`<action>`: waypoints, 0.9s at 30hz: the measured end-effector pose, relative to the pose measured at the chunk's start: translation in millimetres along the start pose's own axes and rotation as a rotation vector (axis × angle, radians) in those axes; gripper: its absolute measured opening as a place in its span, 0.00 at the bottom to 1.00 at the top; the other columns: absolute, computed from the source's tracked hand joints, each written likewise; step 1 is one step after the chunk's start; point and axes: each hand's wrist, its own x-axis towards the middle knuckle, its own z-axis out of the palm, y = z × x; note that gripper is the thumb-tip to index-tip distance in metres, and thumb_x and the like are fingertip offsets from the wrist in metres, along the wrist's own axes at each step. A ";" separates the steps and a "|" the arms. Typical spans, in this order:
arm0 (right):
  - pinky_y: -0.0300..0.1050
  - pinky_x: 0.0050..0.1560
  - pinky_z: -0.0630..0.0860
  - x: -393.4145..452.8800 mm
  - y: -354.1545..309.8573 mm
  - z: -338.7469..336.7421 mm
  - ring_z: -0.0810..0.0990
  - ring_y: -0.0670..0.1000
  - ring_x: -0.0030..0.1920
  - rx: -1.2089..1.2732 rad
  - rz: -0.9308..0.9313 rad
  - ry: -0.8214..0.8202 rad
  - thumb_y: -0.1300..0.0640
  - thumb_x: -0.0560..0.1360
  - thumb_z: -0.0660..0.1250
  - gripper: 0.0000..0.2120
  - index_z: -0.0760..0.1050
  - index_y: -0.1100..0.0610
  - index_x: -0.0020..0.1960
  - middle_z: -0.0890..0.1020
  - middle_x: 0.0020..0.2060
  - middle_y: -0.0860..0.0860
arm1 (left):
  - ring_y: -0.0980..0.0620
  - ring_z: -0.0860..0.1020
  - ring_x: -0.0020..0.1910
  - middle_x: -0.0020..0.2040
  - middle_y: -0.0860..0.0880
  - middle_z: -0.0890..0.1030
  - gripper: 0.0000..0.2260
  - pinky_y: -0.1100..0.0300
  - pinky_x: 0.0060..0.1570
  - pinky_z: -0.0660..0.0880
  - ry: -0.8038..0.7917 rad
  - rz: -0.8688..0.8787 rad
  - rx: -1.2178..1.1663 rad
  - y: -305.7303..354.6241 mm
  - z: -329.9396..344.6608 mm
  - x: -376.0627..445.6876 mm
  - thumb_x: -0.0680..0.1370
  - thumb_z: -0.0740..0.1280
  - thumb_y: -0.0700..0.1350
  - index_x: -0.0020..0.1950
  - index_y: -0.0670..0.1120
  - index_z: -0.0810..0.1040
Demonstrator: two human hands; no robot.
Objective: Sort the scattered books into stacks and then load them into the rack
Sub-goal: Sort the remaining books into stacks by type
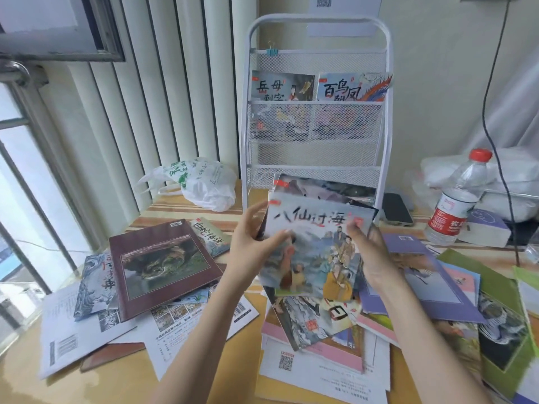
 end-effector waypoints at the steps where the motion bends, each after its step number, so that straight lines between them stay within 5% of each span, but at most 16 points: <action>1: 0.24 0.40 0.71 -2.2 4.0 0.4 0.77 0.29 0.39 0.012 0.025 -0.022 0.23 0.36 0.70 0.46 0.73 0.46 0.47 0.78 0.43 0.37 | 0.56 0.82 0.50 0.52 0.52 0.83 0.21 0.67 0.45 0.77 -0.017 -0.020 -0.035 -6.7 0.8 -1.5 0.70 0.75 0.39 0.57 0.54 0.73; 3: 0.29 0.45 0.70 -5.0 10.7 4.2 0.76 0.32 0.44 0.018 0.064 -0.017 0.24 0.37 0.71 0.43 0.72 0.45 0.46 0.77 0.42 0.35 | 0.59 0.80 0.52 0.52 0.60 0.81 0.21 0.69 0.47 0.75 -0.042 -0.040 -0.024 -14.9 7.3 -6.4 0.70 0.75 0.42 0.57 0.56 0.71; 5: 0.39 0.54 0.71 -2.7 12.2 10.1 0.78 0.41 0.52 0.005 0.041 0.012 0.35 0.53 0.74 0.25 0.74 0.45 0.45 0.79 0.44 0.38 | 0.66 0.78 0.50 0.50 0.63 0.80 0.22 0.72 0.48 0.73 -0.003 -0.024 0.016 -19.1 16.8 -10.3 0.70 0.76 0.42 0.55 0.58 0.68; 8: 0.37 0.51 0.74 10.6 2.8 16.6 0.80 0.36 0.45 -0.053 -0.081 0.026 0.55 0.66 0.72 0.10 0.76 0.47 0.45 0.81 0.43 0.41 | 0.61 0.79 0.51 0.52 0.55 0.79 0.22 0.66 0.51 0.74 0.067 0.017 -0.015 -21.9 22.7 -6.6 0.71 0.75 0.40 0.55 0.54 0.66; 11: 0.34 0.44 0.74 22.3 -2.9 13.8 0.79 0.32 0.37 -0.069 -0.123 -0.023 0.46 0.65 0.75 0.13 0.75 0.49 0.43 0.82 0.33 0.39 | 0.59 0.80 0.52 0.53 0.51 0.79 0.24 0.64 0.51 0.77 0.093 0.066 0.015 -14.8 17.9 -2.2 0.70 0.76 0.40 0.56 0.53 0.65; 13: 0.31 0.42 0.76 26.3 0.1 6.8 0.80 0.34 0.42 -0.094 -0.124 -0.105 0.30 0.52 0.75 0.32 0.75 0.50 0.47 0.83 0.37 0.36 | 0.59 0.80 0.49 0.51 0.51 0.79 0.29 0.63 0.50 0.78 0.131 0.102 0.073 -10.9 8.8 0.5 0.65 0.79 0.43 0.55 0.58 0.64; 15: 0.32 0.45 0.77 23.3 3.6 5.1 0.80 0.37 0.48 -0.106 -0.069 -0.196 0.29 0.51 0.75 0.37 0.74 0.50 0.52 0.84 0.44 0.37 | 0.56 0.81 0.47 0.50 0.50 0.81 0.31 0.59 0.50 0.78 0.099 0.104 0.096 -11.8 1.1 2.6 0.63 0.79 0.50 0.56 0.63 0.63; 19: 0.33 0.41 0.72 18.1 22.2 16.4 0.79 0.37 0.39 -0.115 -0.006 -0.086 0.51 0.64 0.76 0.14 0.73 0.50 0.44 0.81 0.38 0.41 | 0.54 0.81 0.52 0.51 0.53 0.81 0.30 0.50 0.54 0.78 0.094 0.014 -0.006 -35.6 11.0 -4.5 0.62 0.77 0.53 0.58 0.51 0.66; 24: 0.35 0.39 0.75 53.6 25.8 43.5 0.81 0.39 0.39 -0.075 -0.074 -0.045 0.52 0.67 0.72 0.15 0.76 0.53 0.51 0.83 0.43 0.44 | 0.57 0.80 0.39 0.41 0.53 0.81 0.22 0.51 0.41 0.80 0.284 0.073 0.029 -42.0 8.8 32.5 0.67 0.77 0.44 0.49 0.40 0.67; 27: 0.36 0.41 0.75 95.1 25.8 74.1 0.81 0.41 0.42 -0.067 -0.123 -0.037 0.55 0.71 0.72 0.11 0.75 0.51 0.52 0.82 0.47 0.46 | 0.59 0.79 0.39 0.42 0.53 0.80 0.19 0.59 0.39 0.79 0.332 0.125 0.124 -37.3 -9.0 79.3 0.69 0.76 0.41 0.48 0.43 0.66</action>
